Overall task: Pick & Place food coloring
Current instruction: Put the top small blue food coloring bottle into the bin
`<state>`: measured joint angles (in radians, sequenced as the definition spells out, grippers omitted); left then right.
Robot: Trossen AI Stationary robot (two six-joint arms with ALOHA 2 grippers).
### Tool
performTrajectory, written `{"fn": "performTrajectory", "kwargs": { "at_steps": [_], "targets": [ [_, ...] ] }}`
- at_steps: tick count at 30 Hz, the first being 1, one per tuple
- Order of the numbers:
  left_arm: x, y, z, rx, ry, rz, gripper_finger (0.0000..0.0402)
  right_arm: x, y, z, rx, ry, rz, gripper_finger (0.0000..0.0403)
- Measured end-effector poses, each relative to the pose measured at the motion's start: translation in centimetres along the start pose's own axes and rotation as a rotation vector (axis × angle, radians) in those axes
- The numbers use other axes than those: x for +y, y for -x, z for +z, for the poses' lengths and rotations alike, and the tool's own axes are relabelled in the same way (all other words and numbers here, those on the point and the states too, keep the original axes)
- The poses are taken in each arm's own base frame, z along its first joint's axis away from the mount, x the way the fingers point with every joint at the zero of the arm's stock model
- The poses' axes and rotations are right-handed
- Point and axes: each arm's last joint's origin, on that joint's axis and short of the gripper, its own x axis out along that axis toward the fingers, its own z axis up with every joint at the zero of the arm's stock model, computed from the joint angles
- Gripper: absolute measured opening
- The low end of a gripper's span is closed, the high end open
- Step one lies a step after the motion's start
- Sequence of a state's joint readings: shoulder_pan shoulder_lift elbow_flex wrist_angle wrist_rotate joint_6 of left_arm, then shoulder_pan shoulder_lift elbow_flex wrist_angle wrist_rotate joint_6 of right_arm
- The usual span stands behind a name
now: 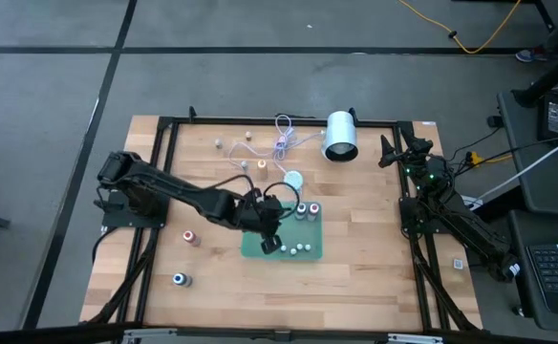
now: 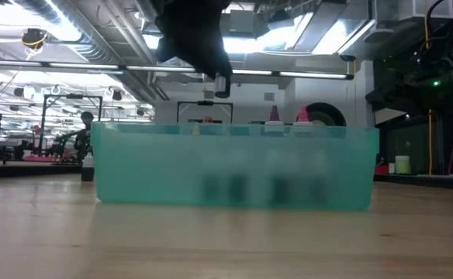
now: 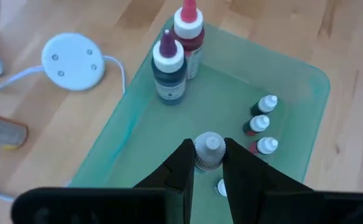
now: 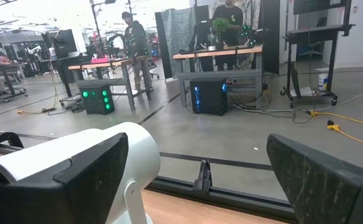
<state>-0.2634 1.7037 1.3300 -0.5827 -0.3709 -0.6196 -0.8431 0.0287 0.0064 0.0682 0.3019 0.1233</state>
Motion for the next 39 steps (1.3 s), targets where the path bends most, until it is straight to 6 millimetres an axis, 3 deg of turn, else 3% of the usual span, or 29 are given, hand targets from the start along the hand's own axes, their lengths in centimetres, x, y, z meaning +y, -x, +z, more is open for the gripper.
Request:
{"fn": "performTrajectory", "kwargs": {
  "at_steps": [11,18,24,33,39],
  "targets": [
    [-0.6,-1.8,-5.3,-0.009,0.137,0.061,0.0061,0.0,0.0,0.0,0.000,0.000,0.000,0.0384],
    [-0.2,-2.5,-7.7,0.004,0.175,0.101,0.0061,0.0,0.0,0.0,0.000,0.000,0.000,0.0384],
    [-0.9,-2.9,-8.5,-0.026,0.197,0.049,0.0061,0.0,0.0,0.0,0.000,0.000,0.000,0.0384],
    [-1.7,-5.1,-9.9,0.016,0.175,0.043,0.0061,0.0,0.0,0.0,0.000,0.000,0.000,0.0384],
    [-2.1,-5.0,-10.2,0.007,0.172,0.029,0.0061,0.0,0.0,0.0,0.000,0.000,0.000,0.0384]
  ]
}}
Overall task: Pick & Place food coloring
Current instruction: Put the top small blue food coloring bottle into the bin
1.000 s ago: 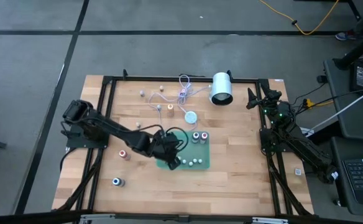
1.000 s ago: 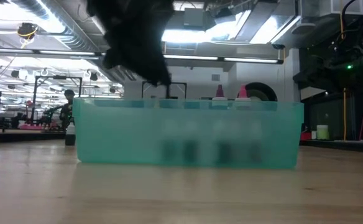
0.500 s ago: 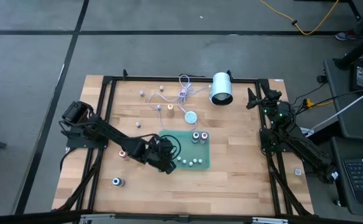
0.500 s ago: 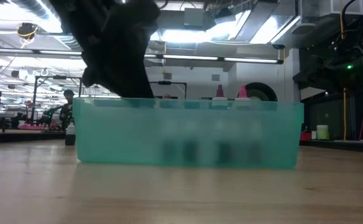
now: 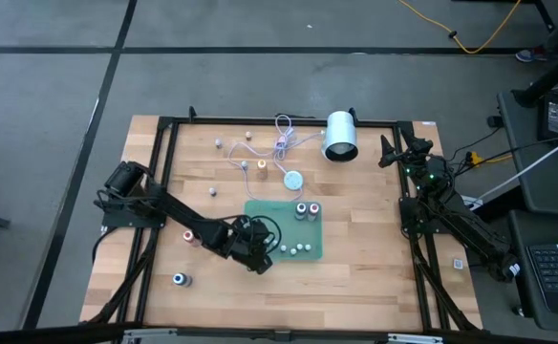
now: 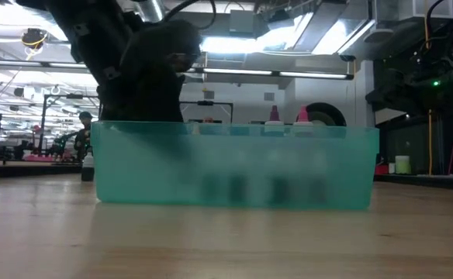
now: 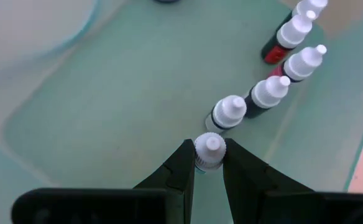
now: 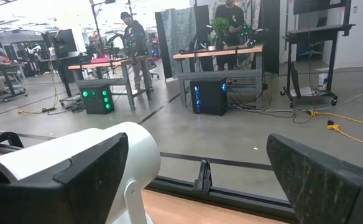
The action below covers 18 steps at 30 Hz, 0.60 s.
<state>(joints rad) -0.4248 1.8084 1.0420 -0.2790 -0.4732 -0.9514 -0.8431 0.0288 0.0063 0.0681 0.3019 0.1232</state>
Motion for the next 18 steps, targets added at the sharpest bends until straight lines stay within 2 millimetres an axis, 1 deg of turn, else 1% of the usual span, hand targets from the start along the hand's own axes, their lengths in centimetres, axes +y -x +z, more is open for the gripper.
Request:
{"fn": "performTrajectory", "kwargs": {
  "at_steps": [3,6,8,14,18],
  "targets": [
    [0.1,-0.1,0.1,0.000,-0.002,0.002,0.0061,0.0,0.0,0.0,0.000,0.000,0.000,0.0384],
    [0.2,-0.9,0.0,0.028,-0.011,0.001,0.0061,0.0,0.0,0.0,0.000,0.000,0.000,0.0384],
    [0.2,-1.2,-0.1,0.030,-0.010,-0.002,0.0061,0.0,0.0,0.0,0.000,0.000,0.000,0.0384],
    [0.0,-1.3,-0.1,0.021,-0.015,-0.013,0.0061,0.0,0.0,0.0,0.000,0.000,0.000,0.0384],
    [0.1,-1.3,0.0,0.036,-0.011,-0.023,0.0077,0.0,0.0,0.0,0.000,0.000,0.000,0.0384]
  ]
}}
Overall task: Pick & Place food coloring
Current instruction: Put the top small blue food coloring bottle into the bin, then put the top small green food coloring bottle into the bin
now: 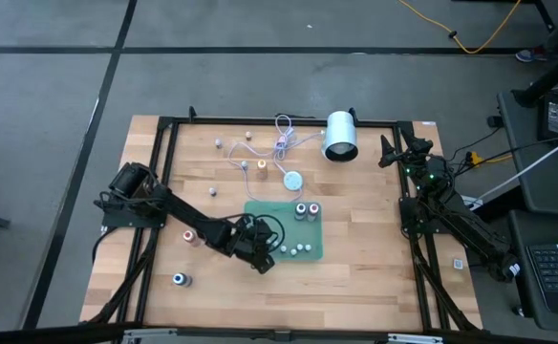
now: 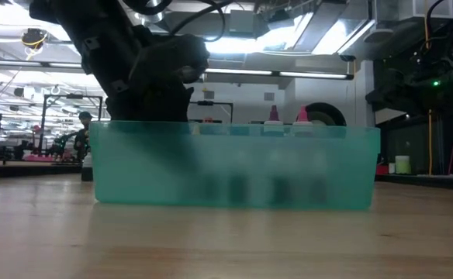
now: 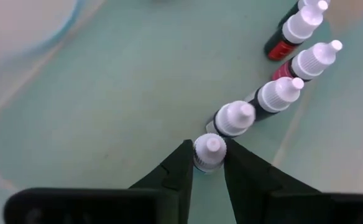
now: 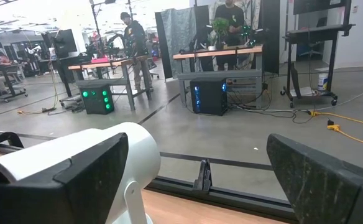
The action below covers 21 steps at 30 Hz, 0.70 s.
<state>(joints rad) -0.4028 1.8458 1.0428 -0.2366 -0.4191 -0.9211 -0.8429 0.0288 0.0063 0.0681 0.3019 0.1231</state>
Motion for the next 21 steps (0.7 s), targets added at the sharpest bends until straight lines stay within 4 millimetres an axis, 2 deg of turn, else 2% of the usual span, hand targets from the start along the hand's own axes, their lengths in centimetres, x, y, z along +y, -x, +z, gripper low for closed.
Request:
{"fn": "performTrajectory", "kwargs": {
  "at_steps": [13,21],
  "targets": [
    [0.2,-0.1,0.2,-0.009,-0.010,0.010,0.0157,0.0,0.0,0.0,0.000,0.000,0.000,0.0384],
    [0.3,0.8,1.0,-0.033,0.000,-0.007,0.0198,0.0,0.0,0.0,0.000,0.000,0.000,0.0384]
  ]
}}
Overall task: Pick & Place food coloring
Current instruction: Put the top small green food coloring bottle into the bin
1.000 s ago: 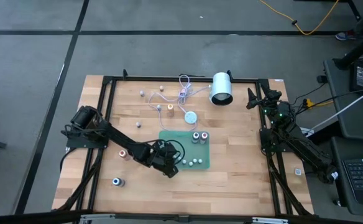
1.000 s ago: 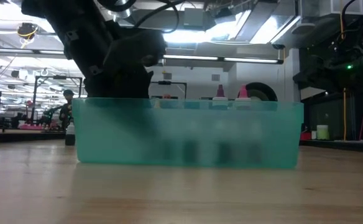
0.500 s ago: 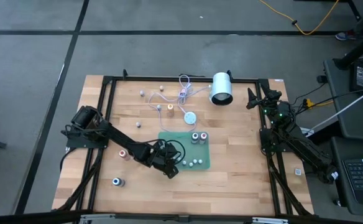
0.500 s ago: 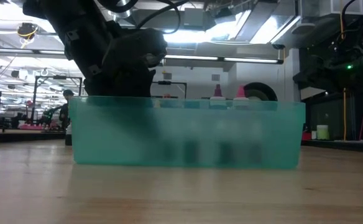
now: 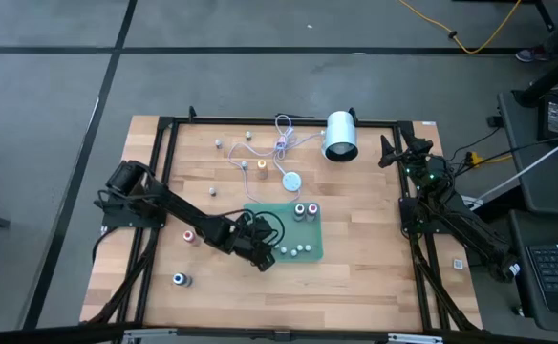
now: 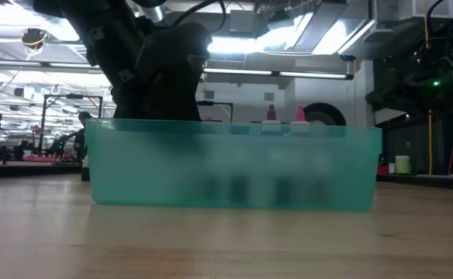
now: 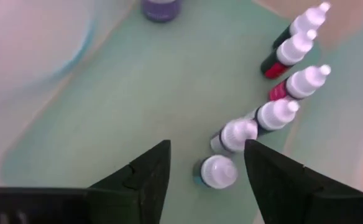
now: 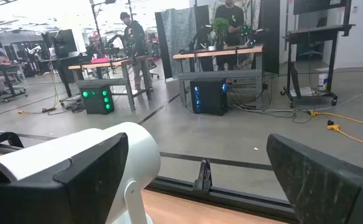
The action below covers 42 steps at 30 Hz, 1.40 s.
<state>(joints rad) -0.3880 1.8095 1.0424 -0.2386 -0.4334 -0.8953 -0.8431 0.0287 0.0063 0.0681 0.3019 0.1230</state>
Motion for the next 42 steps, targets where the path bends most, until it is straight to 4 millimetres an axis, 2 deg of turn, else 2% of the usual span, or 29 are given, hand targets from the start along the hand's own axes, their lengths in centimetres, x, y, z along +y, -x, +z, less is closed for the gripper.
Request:
{"fn": "performTrajectory", "kwargs": {
  "at_steps": [7,11,15,23,28,34,42],
  "targets": [
    [0.2,1.0,1.2,0.005,-0.009,-0.050,0.0211,0.0,0.0,0.0,0.000,0.000,0.000,0.0384],
    [0.5,2.4,2.4,-0.029,0.004,-0.070,0.0212,0.0,0.0,0.0,0.000,0.000,0.000,0.0384],
    [1.6,4.3,3.6,-0.058,0.009,-0.035,0.0212,0.0,0.0,0.0,0.000,0.000,0.000,0.0384],
    [5.7,9.6,7.8,-0.185,-0.002,0.039,0.0216,0.0,0.0,0.0,0.000,0.000,0.000,0.0384],
    [9.0,12.3,10.1,-0.259,0.006,0.082,0.0247,0.0,0.0,0.0,0.000,0.000,0.000,0.0384],
    [13.6,13.9,12.7,-0.304,0.088,0.194,0.0286,0.0,0.0,0.0,0.000,0.000,0.000,0.0384],
    [18.1,14.8,17.4,-0.258,0.049,0.371,0.0284,0.0,0.0,0.0,0.000,0.000,0.000,0.0384]
  ]
}}
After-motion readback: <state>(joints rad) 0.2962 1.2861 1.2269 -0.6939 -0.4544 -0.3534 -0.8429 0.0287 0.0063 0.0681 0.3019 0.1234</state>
